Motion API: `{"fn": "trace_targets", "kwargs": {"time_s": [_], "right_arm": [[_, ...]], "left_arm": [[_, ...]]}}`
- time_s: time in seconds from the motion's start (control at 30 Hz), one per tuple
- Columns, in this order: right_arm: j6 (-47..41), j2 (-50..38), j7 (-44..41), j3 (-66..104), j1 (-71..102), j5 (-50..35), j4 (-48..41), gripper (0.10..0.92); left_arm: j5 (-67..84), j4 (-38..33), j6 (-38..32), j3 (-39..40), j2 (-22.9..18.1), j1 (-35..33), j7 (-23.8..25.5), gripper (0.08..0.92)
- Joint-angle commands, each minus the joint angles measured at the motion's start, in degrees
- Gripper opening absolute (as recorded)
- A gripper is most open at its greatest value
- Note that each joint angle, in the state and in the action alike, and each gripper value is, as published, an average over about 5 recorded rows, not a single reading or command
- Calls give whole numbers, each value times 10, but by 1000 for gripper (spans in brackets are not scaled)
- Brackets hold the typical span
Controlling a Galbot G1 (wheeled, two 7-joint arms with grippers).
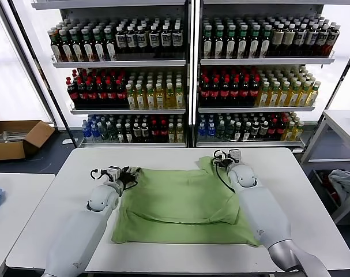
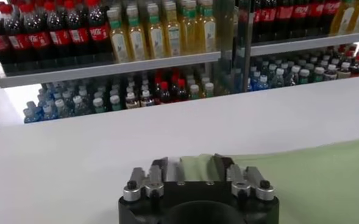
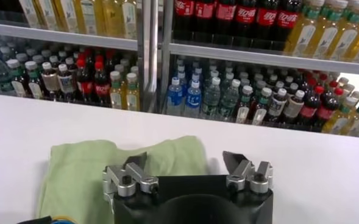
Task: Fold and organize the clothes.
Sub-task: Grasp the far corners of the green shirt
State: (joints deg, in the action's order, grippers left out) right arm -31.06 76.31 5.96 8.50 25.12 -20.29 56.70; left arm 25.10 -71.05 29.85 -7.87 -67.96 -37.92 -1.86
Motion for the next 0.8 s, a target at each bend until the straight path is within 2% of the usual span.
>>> {"fn": "trace_targets", "kwargs": {"time_s": [0.03,0.43,0.67,0.8], "right_arm": [[-2,0,1,-1,2,1,-1,709],[5,-14,-7,0,20,0,20,371],[24,-11,0,21,32,8,47,174],[31,-10,2,37,34,8,77,106]], "left_arm": [[0,0,5,4,0,-5,0,455],[2,-19,3,3,7,-18,2,119],[-16,-30,-40,-3,1,-18,-3,90],[-24,-45,-72,-8,-1,-15,-3,90]]}}
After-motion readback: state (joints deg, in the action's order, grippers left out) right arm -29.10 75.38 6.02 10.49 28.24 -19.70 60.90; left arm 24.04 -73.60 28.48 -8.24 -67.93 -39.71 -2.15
